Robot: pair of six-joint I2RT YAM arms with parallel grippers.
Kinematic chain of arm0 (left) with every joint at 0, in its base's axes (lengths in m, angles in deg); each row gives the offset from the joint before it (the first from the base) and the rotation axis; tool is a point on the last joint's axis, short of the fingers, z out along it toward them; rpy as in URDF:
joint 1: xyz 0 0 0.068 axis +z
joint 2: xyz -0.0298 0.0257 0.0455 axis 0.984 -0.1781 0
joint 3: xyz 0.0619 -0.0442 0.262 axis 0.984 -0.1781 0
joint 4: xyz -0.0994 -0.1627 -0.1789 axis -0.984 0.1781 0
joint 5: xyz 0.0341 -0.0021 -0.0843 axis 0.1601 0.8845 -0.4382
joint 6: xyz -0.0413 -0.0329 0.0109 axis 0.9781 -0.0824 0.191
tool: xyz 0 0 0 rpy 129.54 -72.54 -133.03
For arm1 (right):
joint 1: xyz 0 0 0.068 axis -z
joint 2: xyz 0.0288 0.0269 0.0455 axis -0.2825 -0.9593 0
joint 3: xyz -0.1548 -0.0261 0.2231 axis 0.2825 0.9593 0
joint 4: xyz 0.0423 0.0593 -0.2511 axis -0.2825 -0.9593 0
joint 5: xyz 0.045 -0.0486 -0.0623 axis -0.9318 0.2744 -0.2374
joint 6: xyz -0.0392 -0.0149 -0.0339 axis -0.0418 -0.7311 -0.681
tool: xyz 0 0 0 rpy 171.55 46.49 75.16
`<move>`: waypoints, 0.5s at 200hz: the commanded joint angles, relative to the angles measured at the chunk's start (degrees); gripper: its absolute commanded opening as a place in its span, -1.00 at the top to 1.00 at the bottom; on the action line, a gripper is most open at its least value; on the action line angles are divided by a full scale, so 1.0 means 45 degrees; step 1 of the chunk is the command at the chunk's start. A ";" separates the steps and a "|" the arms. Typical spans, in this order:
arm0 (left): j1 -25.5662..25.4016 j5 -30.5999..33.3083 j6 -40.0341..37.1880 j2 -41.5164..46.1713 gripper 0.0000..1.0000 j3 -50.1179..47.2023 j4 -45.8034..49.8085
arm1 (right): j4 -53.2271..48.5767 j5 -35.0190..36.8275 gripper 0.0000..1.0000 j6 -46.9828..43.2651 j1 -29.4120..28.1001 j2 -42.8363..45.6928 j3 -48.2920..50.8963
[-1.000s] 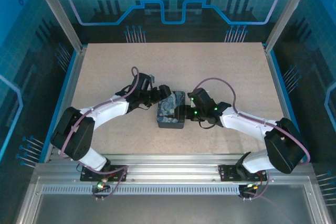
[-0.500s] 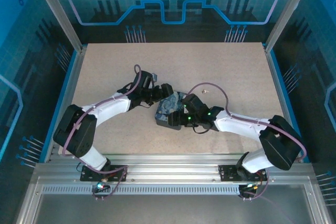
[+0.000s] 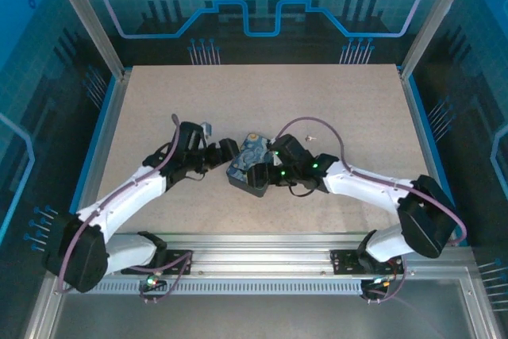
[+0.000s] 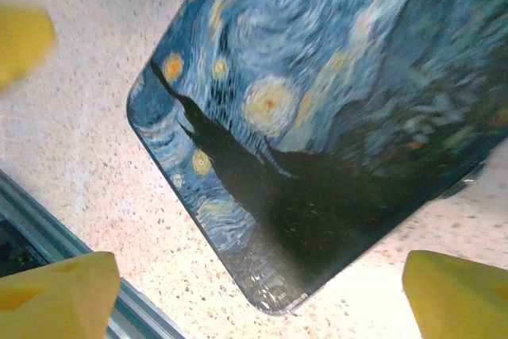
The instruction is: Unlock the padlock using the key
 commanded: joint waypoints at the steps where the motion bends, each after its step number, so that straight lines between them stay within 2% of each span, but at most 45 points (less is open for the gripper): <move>1: -0.0460 0.0050 0.0738 0.0898 -0.79 -0.0815 0.0726 | -0.1281 0.0192 -0.93 -0.0987 0.0818 0.0739 -0.0722; 49: -0.1618 0.0103 0.2043 0.1774 -0.82 -0.2107 -0.0316 | -0.1337 -0.1380 -0.96 -0.2076 0.3370 -0.0280 -0.1713; 100: -0.2181 -0.0071 0.2728 0.0207 -0.82 -0.2321 -0.3206 | -0.1242 -0.3051 -0.88 -0.2740 0.4521 -0.3435 -0.3927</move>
